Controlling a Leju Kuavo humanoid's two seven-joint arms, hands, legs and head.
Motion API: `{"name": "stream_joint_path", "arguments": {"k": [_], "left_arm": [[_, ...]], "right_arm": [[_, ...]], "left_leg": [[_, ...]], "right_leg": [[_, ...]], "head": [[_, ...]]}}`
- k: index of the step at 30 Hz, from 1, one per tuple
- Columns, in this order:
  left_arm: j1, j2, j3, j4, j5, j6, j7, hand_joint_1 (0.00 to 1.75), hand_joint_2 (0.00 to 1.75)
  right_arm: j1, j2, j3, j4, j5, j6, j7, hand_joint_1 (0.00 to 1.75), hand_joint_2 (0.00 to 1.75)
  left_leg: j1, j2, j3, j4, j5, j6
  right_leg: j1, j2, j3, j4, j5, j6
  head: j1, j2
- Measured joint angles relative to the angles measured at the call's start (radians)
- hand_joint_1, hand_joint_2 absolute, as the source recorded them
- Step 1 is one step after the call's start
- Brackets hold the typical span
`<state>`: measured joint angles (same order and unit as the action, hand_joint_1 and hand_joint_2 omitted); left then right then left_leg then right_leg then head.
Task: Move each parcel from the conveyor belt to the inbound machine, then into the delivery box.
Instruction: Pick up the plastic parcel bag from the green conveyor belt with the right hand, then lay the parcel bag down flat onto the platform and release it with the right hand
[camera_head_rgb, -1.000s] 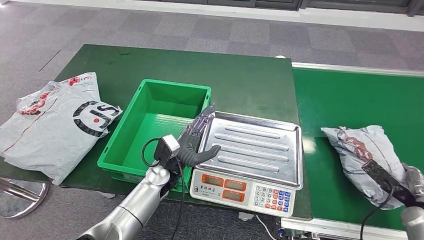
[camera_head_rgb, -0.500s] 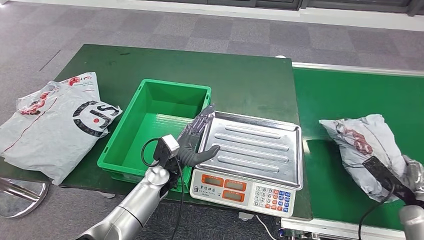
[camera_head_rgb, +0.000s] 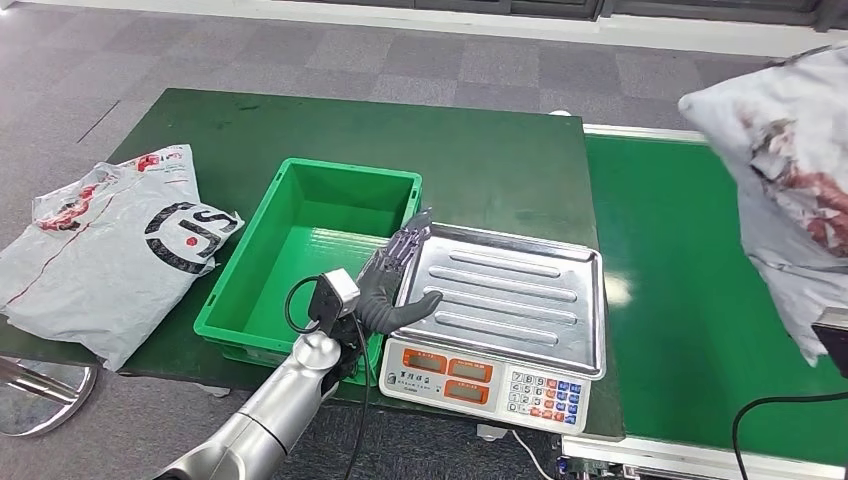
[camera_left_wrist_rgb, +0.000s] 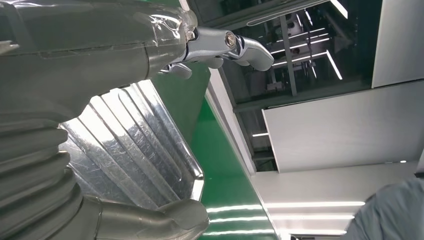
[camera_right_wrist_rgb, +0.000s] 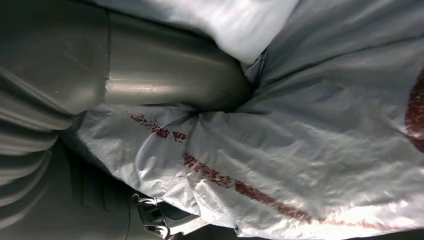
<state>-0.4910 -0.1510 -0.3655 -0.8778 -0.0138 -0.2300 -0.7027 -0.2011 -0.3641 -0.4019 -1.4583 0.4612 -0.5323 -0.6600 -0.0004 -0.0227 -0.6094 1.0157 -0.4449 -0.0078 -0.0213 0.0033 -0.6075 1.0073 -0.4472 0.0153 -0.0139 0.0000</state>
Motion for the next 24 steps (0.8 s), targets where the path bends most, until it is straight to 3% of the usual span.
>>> {"name": "stream_joint_path", "arguments": {"k": [18, 21, 24], "left_arm": [[0.0, 0.0, 0.0, -0.001, 0.0, 0.0, 0.0, 0.0, 1.75], [0.003, 0.0, 0.0, -0.015, 0.002, 0.008, 0.0, 0.0, 1.75], [0.001, -0.002, 0.0, -0.035, 0.003, 0.012, 0.0, 0.0, 1.75]], "right_arm": [[0.016, 0.021, -0.009, -0.101, 0.01, -0.008, -0.001, 1.75, 1.75], [-0.029, 0.029, 0.035, -0.101, 0.166, -0.097, -0.012, 1.75, 1.75], [-0.143, 0.056, 0.169, -0.072, 0.371, -0.151, 0.013, 1.75, 1.75]], "left_leg": [[0.0, 0.0, -0.001, 0.0, 0.0, 0.0], [0.0, 0.002, -0.008, -0.001, -0.001, -0.001], [0.0, 0.013, -0.002, -0.001, -0.002, -0.002]], "right_leg": [[0.0, 0.0, 0.0, 0.0, 0.0, 0.0], [0.0, 0.002, 0.0, 0.002, 0.0, 0.0], [0.0, 0.012, -0.002, 0.002, 0.002, -0.002]], "head": [[0.0, 0.0], [0.0, 0.0], [0.0, 0.0]]}}
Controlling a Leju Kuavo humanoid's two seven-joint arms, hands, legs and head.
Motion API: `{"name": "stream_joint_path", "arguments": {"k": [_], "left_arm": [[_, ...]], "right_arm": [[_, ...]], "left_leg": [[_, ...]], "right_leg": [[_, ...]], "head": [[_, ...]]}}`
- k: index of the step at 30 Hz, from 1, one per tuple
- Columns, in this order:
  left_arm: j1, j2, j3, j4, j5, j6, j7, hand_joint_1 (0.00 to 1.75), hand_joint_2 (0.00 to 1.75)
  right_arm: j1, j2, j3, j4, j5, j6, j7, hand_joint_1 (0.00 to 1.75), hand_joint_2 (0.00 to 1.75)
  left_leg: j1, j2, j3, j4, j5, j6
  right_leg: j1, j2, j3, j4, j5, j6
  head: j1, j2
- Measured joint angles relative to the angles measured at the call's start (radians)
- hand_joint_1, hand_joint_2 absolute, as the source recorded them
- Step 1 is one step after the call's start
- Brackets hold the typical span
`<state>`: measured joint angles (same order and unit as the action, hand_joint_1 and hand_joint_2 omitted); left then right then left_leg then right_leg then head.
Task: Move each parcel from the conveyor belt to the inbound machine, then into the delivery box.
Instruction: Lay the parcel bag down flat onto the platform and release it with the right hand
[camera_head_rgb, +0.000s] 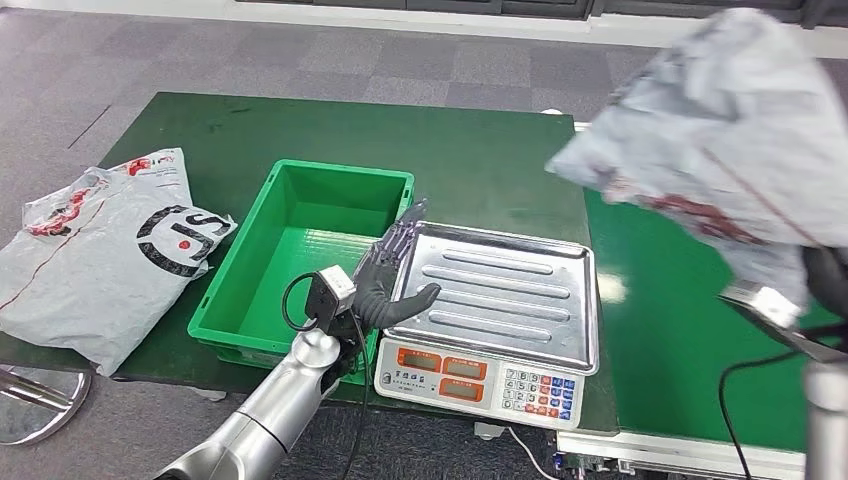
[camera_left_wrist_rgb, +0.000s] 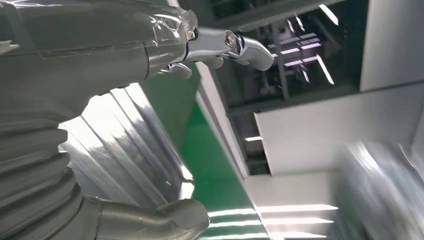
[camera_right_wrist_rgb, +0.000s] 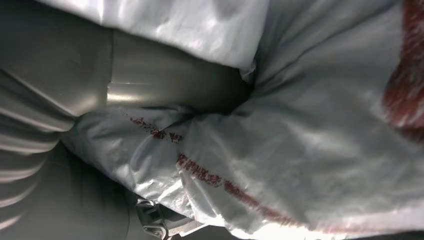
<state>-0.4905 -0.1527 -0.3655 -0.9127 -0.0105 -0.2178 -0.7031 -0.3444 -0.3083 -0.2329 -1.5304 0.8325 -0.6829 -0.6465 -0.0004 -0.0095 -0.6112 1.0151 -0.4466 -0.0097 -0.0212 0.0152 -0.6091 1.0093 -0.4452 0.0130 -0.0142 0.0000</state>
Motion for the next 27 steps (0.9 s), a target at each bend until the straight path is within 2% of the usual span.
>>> {"name": "stream_joint_path", "arguments": {"k": [3, 6, 8, 9, 10, 12, 13, 14, 15, 16, 20, 24, 27], "left_arm": [[0.0, -0.004, 0.0, -0.011, -0.002, 0.0, 0.0, 0.0, 1.75], [0.001, 0.0, 0.0, -0.018, -0.002, 0.0, 0.0, 0.0, 1.75], [0.004, 0.002, 0.0, -0.024, -0.004, 0.013, 0.0, 0.0, 1.75], [0.007, 0.004, 0.0, -0.031, -0.006, 0.028, 0.0, 0.0, 1.75], [0.011, 0.006, 0.0, -0.039, -0.008, 0.044, 0.0, 0.0, 1.75], [0.018, 0.009, 0.0, -0.056, -0.009, 0.062, 0.0, 0.0, 1.75], [0.02, 0.01, 0.0, -0.06, -0.009, 0.062, 0.0, 0.0, 1.75], [0.023, 0.012, 0.0, -0.063, -0.008, 0.063, 0.0, 0.0, 1.75], [0.025, 0.014, 0.0, -0.064, -0.008, 0.065, 0.0, 0.0, 1.75], [0.028, 0.016, 0.0, -0.065, -0.009, 0.068, 0.0, 0.0, 1.75], [0.04, 0.02, 0.0, -0.071, -0.009, 0.085, 0.0, 0.0, 1.75], [0.054, 0.023, 0.001, -0.086, -0.003, 0.107, 0.0, 0.0, 1.75], [0.067, 0.023, 0.009, -0.1, 0.004, 0.121, 0.0, 0.0, 1.75]], "right_arm": [[-0.067, 0.021, 0.099, 0.04, 0.03, -0.006, 0.031, 1.75, 1.75], [-0.087, 0.033, 0.138, 0.062, -0.007, -0.006, 0.039, 1.75, 1.75], [-0.095, 0.035, 0.156, 0.097, -0.049, 0.038, 0.083, 1.75, 1.75], [-0.105, 0.033, 0.178, 0.145, -0.077, 0.103, 0.152, 1.75, 1.75], [-0.118, 0.029, 0.211, 0.212, -0.105, 0.212, 0.25, 1.75, 1.75], [-0.14, 0.016, 0.29, 0.365, -0.147, 0.537, 0.446, 1.75, 1.75], [-0.144, 0.01, 0.322, 0.429, -0.159, 0.711, 0.489, 1.75, 1.75], [-0.148, 0.006, 0.345, 0.48, -0.17, 0.851, 0.489, 1.75, 1.75], [-0.155, 0.004, 0.361, 0.52, -0.182, 0.945, 0.464, 1.75, 1.75], [-0.163, 0.001, 0.373, 0.55, -0.196, 0.984, 0.432, 1.75, 1.75], [-0.187, -0.019, 0.422, 0.604, -0.262, 0.98, 0.404, 1.75, 1.75], [-0.207, -0.042, 0.461, 0.622, -0.318, 1.014, 0.429, 1.75, 1.75], [-0.216, -0.058, 0.489, 0.628, -0.333, 1.007, 0.471, 1.75, 1.75]], "left_leg": [[0.001, -0.008, 0.003, 0.0, 0.006, 0.0], [0.001, -0.017, 0.001, 0.0, 0.007, -0.001], [0.002, -0.018, -0.001, -0.001, 0.007, -0.002], [0.002, -0.017, -0.001, -0.001, 0.006, -0.002], [0.003, -0.017, 0.001, 0.0, 0.006, -0.002], [0.003, -0.016, 0.004, 0.0, 0.004, -0.002], [0.002, -0.016, 0.004, 0.001, 0.005, -0.001], [0.002, -0.016, 0.003, 0.001, 0.006, -0.001], [0.001, -0.017, 0.003, 0.001, 0.006, 0.0], [0.001, -0.016, 0.003, 0.001, 0.007, 0.0], [0.002, -0.014, 0.004, 0.001, 0.006, -0.001], [0.003, -0.013, 0.004, 0.0, 0.005, -0.002], [0.003, -0.013, 0.004, 0.0, 0.005, -0.002]], "right_leg": [[0.001, -0.007, 0.0, 0.0, 0.001, 0.0], [0.001, -0.016, 0.001, 0.0, 0.001, -0.001], [0.001, -0.017, 0.001, 0.0, 0.0, -0.001], [0.002, -0.016, 0.002, 0.0, 0.0, -0.001], [0.002, -0.015, 0.003, 0.0, 0.0, -0.001], [0.002, -0.015, 0.005, -0.001, 0.0, -0.001], [0.002, -0.015, 0.005, -0.001, 0.0, 0.0], [0.001, -0.016, 0.004, -0.001, 0.001, 0.0], [0.001, -0.016, 0.003, -0.001, 0.001, 0.0], [0.001, -0.015, 0.003, -0.001, 0.001, 0.0], [0.003, -0.012, 0.003, -0.001, 0.001, -0.001], [0.003, -0.011, 0.003, -0.001, 0.001, -0.001], [0.003, -0.012, 0.003, -0.001, 0.0, -0.001]], "head": [[0.0, 0.0], [0.0, 0.0], [0.0, 0.0], [0.0, 0.0], [0.0, 0.0], [0.001, 0.0], [0.001, 0.0], [0.001, 0.0], [0.0, 0.0], [0.0, 0.0], [-0.001, 0.0], [-0.001, 0.0], [-0.001, 0.0]]}}
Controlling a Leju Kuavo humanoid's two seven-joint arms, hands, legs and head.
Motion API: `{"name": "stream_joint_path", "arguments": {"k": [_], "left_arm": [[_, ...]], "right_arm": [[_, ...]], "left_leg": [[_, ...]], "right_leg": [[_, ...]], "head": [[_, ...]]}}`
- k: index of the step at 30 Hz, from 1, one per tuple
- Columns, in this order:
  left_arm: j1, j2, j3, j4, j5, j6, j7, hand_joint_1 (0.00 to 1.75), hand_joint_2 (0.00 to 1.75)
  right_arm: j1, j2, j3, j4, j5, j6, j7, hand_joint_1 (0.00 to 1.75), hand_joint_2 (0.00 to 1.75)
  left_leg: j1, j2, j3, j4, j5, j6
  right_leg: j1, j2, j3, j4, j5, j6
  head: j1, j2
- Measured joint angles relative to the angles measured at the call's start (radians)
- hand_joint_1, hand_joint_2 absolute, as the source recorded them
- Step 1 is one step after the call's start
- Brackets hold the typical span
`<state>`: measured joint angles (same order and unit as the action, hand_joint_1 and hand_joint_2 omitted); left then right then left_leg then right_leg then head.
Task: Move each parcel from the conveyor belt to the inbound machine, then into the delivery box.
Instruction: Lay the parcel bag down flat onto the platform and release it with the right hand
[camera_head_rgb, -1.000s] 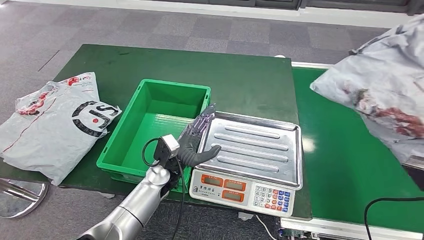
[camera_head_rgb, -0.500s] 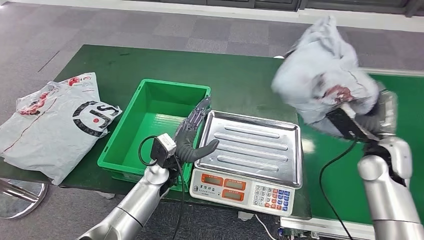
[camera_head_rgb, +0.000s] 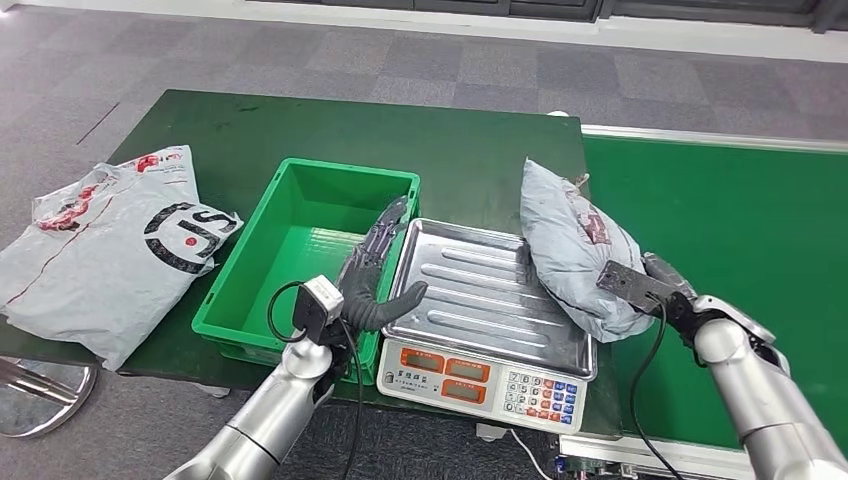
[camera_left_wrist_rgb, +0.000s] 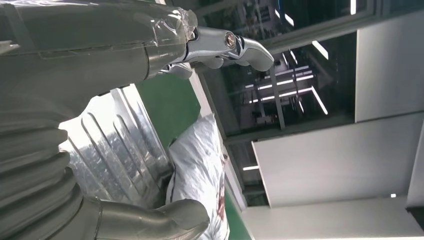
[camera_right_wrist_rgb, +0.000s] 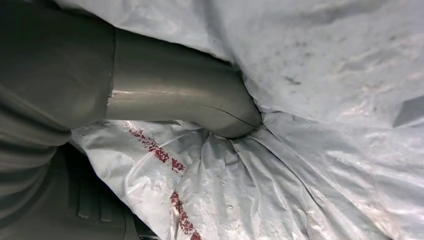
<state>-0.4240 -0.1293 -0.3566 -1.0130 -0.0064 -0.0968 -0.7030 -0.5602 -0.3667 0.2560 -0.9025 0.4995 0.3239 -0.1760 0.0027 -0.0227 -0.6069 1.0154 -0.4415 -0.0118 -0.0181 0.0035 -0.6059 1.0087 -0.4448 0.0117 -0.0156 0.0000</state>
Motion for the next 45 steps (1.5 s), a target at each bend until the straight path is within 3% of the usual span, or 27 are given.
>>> {"name": "stream_joint_path", "arguments": {"k": [5, 9, 12, 18, 20, 28, 34, 37, 39, 42, 45], "left_arm": [[0.023, 0.0, 0.011, -0.033, -0.002, 0.016, 0.0, 0.0, 1.75], [0.032, 0.0, 0.011, -0.048, -0.006, 0.027, 0.0, 0.0, 1.75], [0.035, 0.0, 0.011, -0.057, -0.004, 0.034, 0.0, 0.0, 1.75], [0.039, -0.001, 0.011, -0.065, -0.002, 0.031, 0.0, 0.0, 1.75], [0.039, -0.002, 0.011, -0.065, -0.002, 0.028, 0.0, 0.0, 1.75], [0.039, -0.005, 0.011, -0.067, -0.001, 0.025, 0.0, 0.0, 1.75], [0.038, -0.006, 0.011, -0.067, -0.001, 0.015, 0.0, 0.0, 1.75], [0.038, -0.009, 0.011, -0.067, -0.001, 0.012, 0.0, 0.0, 1.75], [0.037, -0.01, 0.011, -0.068, -0.001, 0.012, 0.0, 0.0, 1.75], [0.037, -0.01, 0.011, -0.069, -0.002, 0.012, 0.0, 0.0, 1.75], [0.036, -0.01, 0.011, -0.069, -0.004, 0.012, 0.0, 0.0, 1.75]], "right_arm": [[-0.011, -0.014, 0.04, 0.009, 0.004, -0.037, 0.025, 1.75, 1.75], [-0.012, -0.016, 0.07, 0.006, 0.011, -0.094, -0.117, 1.75, 1.75], [0.001, -0.012, 0.094, -0.041, 0.075, -0.274, -0.212, 1.75, 1.75], [0.034, 0.006, 0.111, -0.203, 0.288, -0.709, -0.178, 1.75, 1.75], [0.041, 0.01, 0.111, -0.258, 0.327, -0.788, -0.169, 1.75, 1.75], [0.064, 0.014, 0.111, -0.358, 0.351, -0.813, -0.161, 1.75, 1.75], [0.079, 0.015, 0.101, -0.405, 0.512, -0.977, -0.141, 1.75, 1.75], [0.074, 0.024, 0.094, -0.42, 0.537, -0.91, -0.126, 1.75, 1.75], [0.056, 0.042, 0.094, -0.405, 0.481, -0.747, -0.115, 1.75, 1.75], [0.011, 0.07, 0.095, -0.328, 0.333, -0.406, -0.088, 1.75, 1.75], [-0.009, 0.078, 0.096, -0.251, 0.272, -0.262, -0.086, 1.75, 1.75]], "left_leg": [[0.0, 0.0, 0.0, 0.0, 0.0, 0.0], [0.0, 0.001, 0.0, 0.0, 0.0, 0.0], [0.0, 0.001, 0.0, 0.0, 0.0, 0.0], [0.0, 0.0, -0.001, 0.0, 0.0, -0.001], [0.0, 0.001, -0.001, 0.0, 0.0, -0.001], [0.0, 0.0, -0.002, 0.0, -0.001, -0.001], [0.0, 0.001, -0.001, 0.0, -0.001, -0.001], [0.0, 0.001, -0.002, 0.0, -0.001, -0.001], [0.0, 0.002, -0.002, 0.0, -0.001, -0.001], [0.0, 0.001, -0.001, 0.0, 0.0, -0.001], [0.0, -0.002, -0.003, 0.0, 0.002, 0.0]], "right_leg": [[0.0, 0.0, 0.001, 0.0, 0.0, 0.0], [0.0, 0.0, 0.001, 0.0, 0.001, 0.0], [0.0, 0.001, 0.0, 0.0, 0.001, 0.0], [0.0, 0.0, -0.001, 0.001, 0.0, -0.001], [0.0, 0.001, -0.001, 0.001, 0.0, -0.001], [0.0, 0.0, -0.001, 0.0, 0.0, -0.001], [0.0, 0.001, -0.002, 0.0, 0.0, -0.001], [0.0, 0.001, -0.001, 0.0, 0.0, -0.001], [0.0, 0.001, -0.002, 0.0, 0.0, -0.001], [0.0, 0.0, -0.002, 0.0, 0.0, -0.001], [0.0, -0.003, -0.002, 0.0, 0.0, -0.001]], "head": [[0.0, 0.0], [0.0, 0.0], [0.0, 0.0], [0.0, 0.0], [0.0, 0.0], [0.0, 0.0], [0.0, 0.0], [0.0, 0.0], [0.0, 0.0], [0.0, 0.0], [0.0, 0.0]]}}
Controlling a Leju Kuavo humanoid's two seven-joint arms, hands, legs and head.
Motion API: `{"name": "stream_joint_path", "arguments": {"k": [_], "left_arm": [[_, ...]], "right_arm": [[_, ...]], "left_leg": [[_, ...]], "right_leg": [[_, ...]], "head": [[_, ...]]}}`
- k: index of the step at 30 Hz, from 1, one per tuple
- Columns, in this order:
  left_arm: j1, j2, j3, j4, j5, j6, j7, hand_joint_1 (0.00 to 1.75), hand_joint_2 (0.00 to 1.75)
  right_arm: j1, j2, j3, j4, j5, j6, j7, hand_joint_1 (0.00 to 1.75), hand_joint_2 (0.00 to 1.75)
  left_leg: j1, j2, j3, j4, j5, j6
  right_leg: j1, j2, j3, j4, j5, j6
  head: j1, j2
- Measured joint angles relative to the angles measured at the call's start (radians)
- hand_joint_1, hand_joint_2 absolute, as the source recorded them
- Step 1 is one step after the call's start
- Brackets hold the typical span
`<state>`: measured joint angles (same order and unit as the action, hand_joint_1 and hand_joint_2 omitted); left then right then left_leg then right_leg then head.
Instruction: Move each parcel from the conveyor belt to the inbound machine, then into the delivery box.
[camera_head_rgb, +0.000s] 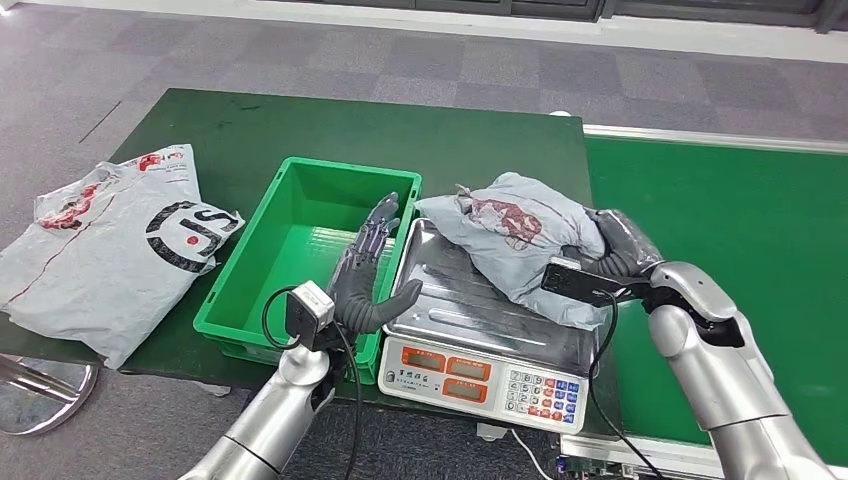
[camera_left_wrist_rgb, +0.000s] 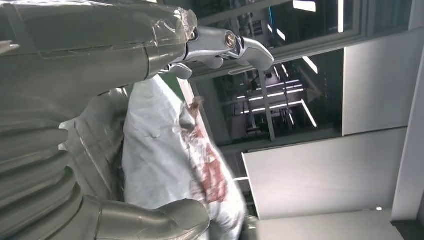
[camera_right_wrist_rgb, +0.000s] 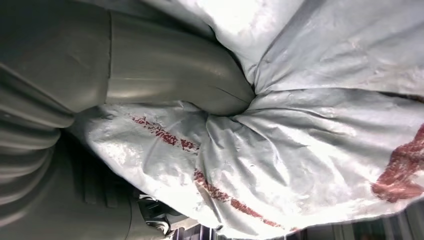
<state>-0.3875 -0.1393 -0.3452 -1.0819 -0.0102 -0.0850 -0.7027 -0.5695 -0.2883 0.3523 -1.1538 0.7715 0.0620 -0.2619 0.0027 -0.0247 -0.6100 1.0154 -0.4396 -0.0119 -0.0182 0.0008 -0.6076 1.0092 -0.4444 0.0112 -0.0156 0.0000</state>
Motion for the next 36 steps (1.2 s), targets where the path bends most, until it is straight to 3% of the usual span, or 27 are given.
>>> {"name": "stream_joint_path", "arguments": {"k": [4, 13, 20, 24, 33, 34, 36], "left_arm": [[0.0, 0.0, 0.0, 0.0, -0.007, 0.007, 0.0, 0.0, 1.75], [-0.009, 0.0, 0.0, 0.011, -0.002, 0.009, 0.0, 0.0, 1.75], [-0.031, -0.01, 0.0, 0.035, -0.004, -0.002, 0.0, 0.0, 1.75], [-0.047, -0.019, 0.0, 0.053, 0.0, -0.009, 0.0, 0.0, 1.75], [-0.053, -0.02, 0.0, 0.064, 0.006, -0.01, 0.0, 0.0, 1.75], [-0.053, -0.02, 0.0, 0.064, 0.007, -0.01, 0.0, 0.0, 1.75], [-0.053, -0.02, 0.0, 0.064, 0.007, -0.01, 0.0, 0.0, 1.75]], "right_arm": [[-0.016, 0.004, 0.001, 0.057, -0.034, 0.062, -0.008, 1.75, 1.75], [-0.028, -0.024, 0.048, 0.138, -0.148, 0.314, -0.065, 1.75, 1.75], [-0.009, -0.049, 0.076, 0.154, -0.471, 0.608, -0.295, 1.75, 1.75], [-0.004, -0.048, 0.1, 0.151, -0.557, 0.64, -0.343, 1.75, 1.75], [-0.009, -0.047, 0.125, 0.143, -0.616, 0.64, -0.333, 1.75, 1.75], [-0.01, -0.047, 0.127, 0.143, -0.618, 0.638, -0.33, 1.41, 1.31], [-0.011, -0.047, 0.134, 0.143, -0.61, 0.619, -0.316, 0.54, 0.44]], "left_leg": [[0.0, 0.0, 0.0, 0.0, 0.0, 0.0], [0.0, 0.0, 0.0, 0.0, -0.001, 0.0], [0.0, 0.001, 0.0, 0.0, -0.001, 0.0], [0.0, 0.001, 0.0, 0.0, -0.001, 0.0], [0.0, 0.001, 0.0, 0.0, -0.001, 0.0], [0.0, 0.001, 0.0, 0.0, -0.001, 0.0], [0.0, 0.001, 0.0, 0.0, -0.001, 0.0]], "right_leg": [[0.0, 0.001, 0.0, 0.0, 0.0, 0.0], [0.0, 0.001, -0.001, 0.0, 0.0, 0.0], [0.0, 0.002, -0.001, 0.0, 0.0, 0.0], [0.0, 0.002, -0.001, 0.0, 0.0, 0.0], [0.0, 0.002, -0.001, 0.0, 0.0, 0.0], [0.0, 0.002, -0.001, 0.0, 0.0, 0.0], [0.0, 0.002, -0.001, 0.0, 0.0, 0.0]], "head": [[0.0, 0.0], [0.0, 0.0], [0.0, 0.0], [0.0, 0.0], [0.0, 0.0], [0.0, 0.0], [0.0, 0.0]]}}
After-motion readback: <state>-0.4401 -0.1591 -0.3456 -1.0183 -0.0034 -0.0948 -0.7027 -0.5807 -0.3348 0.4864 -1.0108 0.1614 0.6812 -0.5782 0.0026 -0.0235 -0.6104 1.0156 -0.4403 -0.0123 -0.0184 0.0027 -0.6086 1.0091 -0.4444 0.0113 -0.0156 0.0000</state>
